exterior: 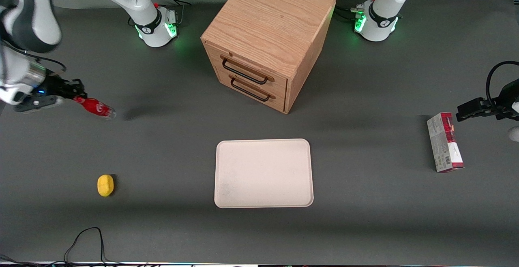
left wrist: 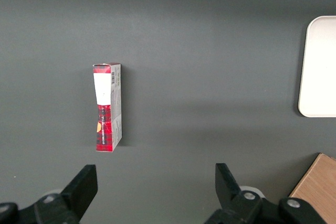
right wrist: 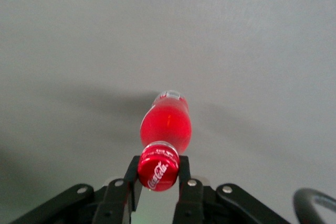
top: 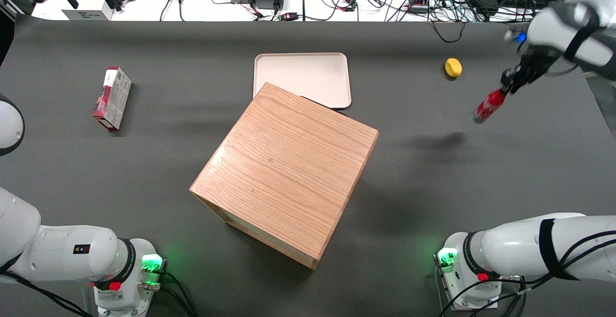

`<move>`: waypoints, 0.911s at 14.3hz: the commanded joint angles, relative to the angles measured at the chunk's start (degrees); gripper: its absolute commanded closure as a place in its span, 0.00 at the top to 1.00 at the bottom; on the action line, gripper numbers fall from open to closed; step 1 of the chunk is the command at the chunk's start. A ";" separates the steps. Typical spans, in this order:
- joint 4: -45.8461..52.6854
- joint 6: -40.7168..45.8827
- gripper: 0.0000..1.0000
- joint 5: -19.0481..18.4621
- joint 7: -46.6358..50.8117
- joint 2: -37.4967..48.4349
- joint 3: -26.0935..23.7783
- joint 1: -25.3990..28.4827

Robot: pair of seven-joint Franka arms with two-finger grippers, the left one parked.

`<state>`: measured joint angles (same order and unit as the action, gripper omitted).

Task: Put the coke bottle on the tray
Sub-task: 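Lift the bottle with the right gripper and carry it over the white tray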

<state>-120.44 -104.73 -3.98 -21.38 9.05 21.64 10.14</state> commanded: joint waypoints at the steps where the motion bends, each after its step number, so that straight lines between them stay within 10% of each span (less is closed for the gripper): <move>1: 22.02 16.44 0.00 2.04 3.61 -8.23 -0.46 3.20; 7: 51.41 31.94 0.00 11.62 17.20 -25.63 -2.73 5.49; 13: 70.25 26.36 0.00 11.80 46.03 -45.68 -19.68 5.59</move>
<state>-60.59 -77.72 6.64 16.47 -28.13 5.90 16.28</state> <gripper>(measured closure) 0.692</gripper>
